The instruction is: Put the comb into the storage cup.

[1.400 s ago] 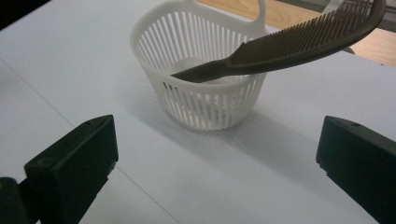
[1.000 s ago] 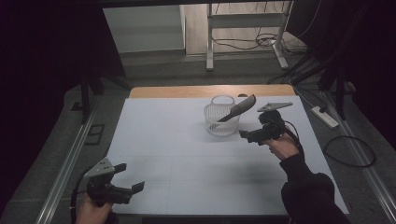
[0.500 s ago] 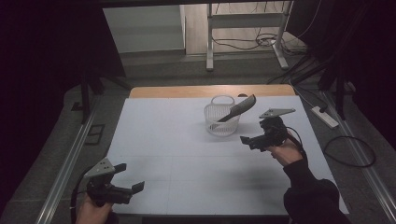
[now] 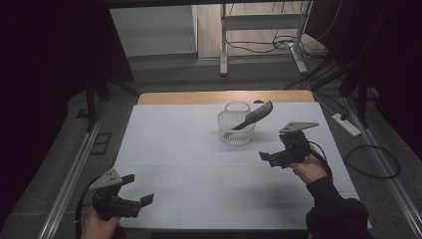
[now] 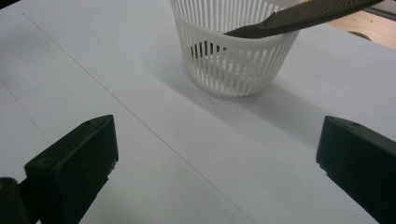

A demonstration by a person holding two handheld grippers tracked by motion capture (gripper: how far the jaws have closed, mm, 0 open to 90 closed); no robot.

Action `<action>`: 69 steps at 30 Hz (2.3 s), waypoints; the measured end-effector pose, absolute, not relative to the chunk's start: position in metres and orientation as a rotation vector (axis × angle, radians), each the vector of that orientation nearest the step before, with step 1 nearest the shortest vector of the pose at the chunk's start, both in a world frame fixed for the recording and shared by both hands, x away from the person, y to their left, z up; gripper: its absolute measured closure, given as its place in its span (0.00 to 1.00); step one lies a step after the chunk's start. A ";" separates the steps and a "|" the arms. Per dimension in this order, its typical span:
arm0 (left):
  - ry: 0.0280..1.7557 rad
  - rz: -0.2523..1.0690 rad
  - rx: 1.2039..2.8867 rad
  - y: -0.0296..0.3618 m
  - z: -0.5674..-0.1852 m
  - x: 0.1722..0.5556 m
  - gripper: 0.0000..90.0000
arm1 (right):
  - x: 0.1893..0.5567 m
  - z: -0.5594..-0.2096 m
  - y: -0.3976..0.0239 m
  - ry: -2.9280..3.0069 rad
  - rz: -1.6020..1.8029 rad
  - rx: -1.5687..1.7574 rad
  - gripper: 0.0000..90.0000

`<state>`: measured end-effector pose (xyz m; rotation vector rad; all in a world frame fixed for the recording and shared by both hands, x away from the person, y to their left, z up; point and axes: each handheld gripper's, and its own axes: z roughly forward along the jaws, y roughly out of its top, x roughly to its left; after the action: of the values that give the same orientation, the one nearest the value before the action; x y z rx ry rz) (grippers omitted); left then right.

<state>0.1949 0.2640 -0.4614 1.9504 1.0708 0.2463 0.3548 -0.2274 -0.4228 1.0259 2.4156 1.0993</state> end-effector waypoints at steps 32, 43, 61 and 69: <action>1.063 0.235 1.944 0.265 -0.462 0.195 0.00 | 0.314 -0.433 -0.265 2.414 1.066 1.062 0.00; 1.065 0.237 1.946 0.265 -0.462 0.195 0.00 | 0.300 -0.436 -0.281 2.405 1.032 1.108 0.00; 1.067 0.238 1.945 0.265 -0.462 0.195 0.00 | 0.276 -0.440 -0.304 2.369 1.004 1.178 0.00; 1.071 0.240 1.943 0.265 -0.462 0.195 0.00 | 0.264 -0.440 -0.313 2.330 0.997 1.219 0.00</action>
<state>0.1946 0.2649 -0.4615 1.9426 1.0713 0.2402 0.2644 -0.3131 -0.4404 1.2185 2.3298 0.9966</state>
